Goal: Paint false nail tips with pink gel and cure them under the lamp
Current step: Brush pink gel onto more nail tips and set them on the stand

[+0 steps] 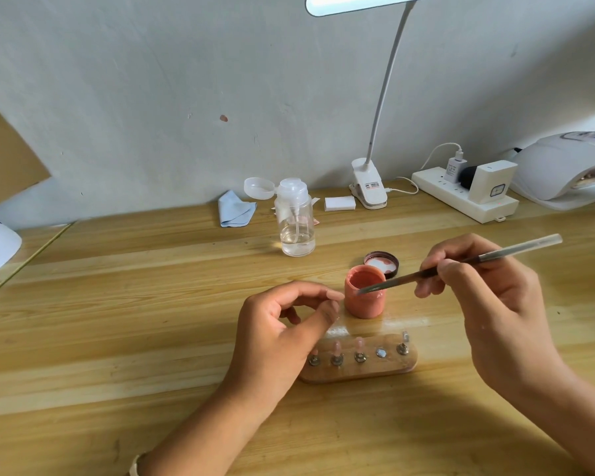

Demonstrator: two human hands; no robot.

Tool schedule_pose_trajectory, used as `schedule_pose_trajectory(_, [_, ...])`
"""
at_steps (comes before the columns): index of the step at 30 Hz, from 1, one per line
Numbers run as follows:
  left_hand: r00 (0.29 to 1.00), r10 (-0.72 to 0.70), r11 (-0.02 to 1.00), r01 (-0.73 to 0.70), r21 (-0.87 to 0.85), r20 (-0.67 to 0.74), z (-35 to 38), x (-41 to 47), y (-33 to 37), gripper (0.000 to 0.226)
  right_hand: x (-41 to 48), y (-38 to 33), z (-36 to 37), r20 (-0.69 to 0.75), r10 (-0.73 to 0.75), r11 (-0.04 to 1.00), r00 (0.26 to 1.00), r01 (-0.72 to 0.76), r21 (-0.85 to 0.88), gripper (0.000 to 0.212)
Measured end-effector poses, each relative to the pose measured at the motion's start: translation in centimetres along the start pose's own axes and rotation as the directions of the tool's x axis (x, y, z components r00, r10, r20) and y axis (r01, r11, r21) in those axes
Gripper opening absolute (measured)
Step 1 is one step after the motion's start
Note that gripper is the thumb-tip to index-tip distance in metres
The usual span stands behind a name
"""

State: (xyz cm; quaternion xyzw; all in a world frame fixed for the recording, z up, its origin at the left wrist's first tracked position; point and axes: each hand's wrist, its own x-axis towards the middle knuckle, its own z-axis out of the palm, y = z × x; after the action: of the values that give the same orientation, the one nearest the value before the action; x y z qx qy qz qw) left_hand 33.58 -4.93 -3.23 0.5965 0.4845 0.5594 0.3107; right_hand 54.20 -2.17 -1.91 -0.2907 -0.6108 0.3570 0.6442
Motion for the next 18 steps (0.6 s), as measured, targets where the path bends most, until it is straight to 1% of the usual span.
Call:
schedule_pose_trajectory(2, [1.000, 0.000, 1.000, 0.000, 0.000, 0.001, 0.00, -0.02, -0.02, 0.018, 0.16, -0.02, -0.10, -0.014, 0.004, 1.000, 1.000, -0.004, 0.007, 0.016])
schedule_pose_trajectory(7, [1.000, 0.005, 1.000, -0.005, -0.012, 0.012, 0.00, -0.03, 0.16, 0.015, -0.16, 0.10, 0.11, 0.064, -0.014, 1.000, 0.998, 0.013, 0.027, 0.015])
schedule_pose_trajectory(13, [1.000, -0.001, 1.000, 0.001, 0.006, -0.007, 0.08, 0.02, 0.11, 0.018, 0.14, 0.17, -0.09, -0.014, 0.028, 1.000, 0.999, -0.028, 0.010, 0.015])
schedule_pose_trajectory(16, [1.000, -0.016, 1.000, 0.016, 0.000, -0.009, 0.14, -0.04, 0.13, 0.018, 0.15, 0.13, 0.00, -0.022, 0.017, 1.000, 1.000, -0.017, 0.006, 0.014])
schedule_pose_trajectory(18, [1.000, 0.008, 1.000, -0.008, 0.014, 0.003, 0.29, -0.10, 0.20, 0.017, 0.23, 0.13, 0.01, -0.036, 0.013, 1.000, 0.999, -0.012, 0.007, 0.012])
